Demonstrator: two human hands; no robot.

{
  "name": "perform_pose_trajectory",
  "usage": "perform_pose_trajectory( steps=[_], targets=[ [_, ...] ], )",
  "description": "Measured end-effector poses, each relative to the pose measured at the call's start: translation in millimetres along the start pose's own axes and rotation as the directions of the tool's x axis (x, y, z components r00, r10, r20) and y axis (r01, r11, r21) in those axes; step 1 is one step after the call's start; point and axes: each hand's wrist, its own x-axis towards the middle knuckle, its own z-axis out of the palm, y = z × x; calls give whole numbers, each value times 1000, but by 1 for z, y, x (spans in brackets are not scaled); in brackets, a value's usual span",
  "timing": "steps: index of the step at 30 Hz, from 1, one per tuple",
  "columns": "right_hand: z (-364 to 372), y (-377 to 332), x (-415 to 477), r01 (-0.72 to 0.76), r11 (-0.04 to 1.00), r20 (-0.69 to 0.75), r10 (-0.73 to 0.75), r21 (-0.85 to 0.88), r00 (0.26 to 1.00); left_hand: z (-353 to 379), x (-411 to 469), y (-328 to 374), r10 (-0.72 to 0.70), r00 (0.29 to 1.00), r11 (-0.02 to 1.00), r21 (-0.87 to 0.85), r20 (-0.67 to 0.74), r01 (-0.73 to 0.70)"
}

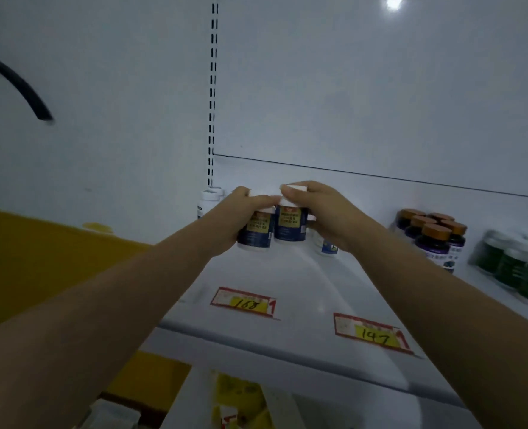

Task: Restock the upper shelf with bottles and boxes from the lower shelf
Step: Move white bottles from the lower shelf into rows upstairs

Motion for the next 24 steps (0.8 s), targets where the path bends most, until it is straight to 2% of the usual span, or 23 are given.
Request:
perform_pose_trajectory(
  steps=[6, 11, 14, 16, 20, 24],
  targets=[
    [19, 22, 29, -121, 986, -175, 99, -114, 980, -11, 43, -28, 33, 998, 999, 35, 51, -35],
    [22, 37, 47, -224, 954, -288, 161, -200, 944, -3, 63, -45, 45, 996, 999, -7, 81, -44],
    [22, 42, 58, -300, 937, -326, 231, -179, 917, -2, 77, -51, 21, 999, 997, -70, 27, -19],
    [22, 45, 64, -298, 941, -344, 231, -159, 910, -1, 87, -55, 1, 1000, 999, -52, 21, 1],
    [20, 47, 75, -315, 928, -339, 236, -200, 911, -2, 110, -73, -39, 997, 979, 203, 66, 25],
    [20, 49, 83, -320, 918, -338, 232, -234, 912, -6, 114, -76, 13, 997, 913, 406, 75, -42]
  ],
)
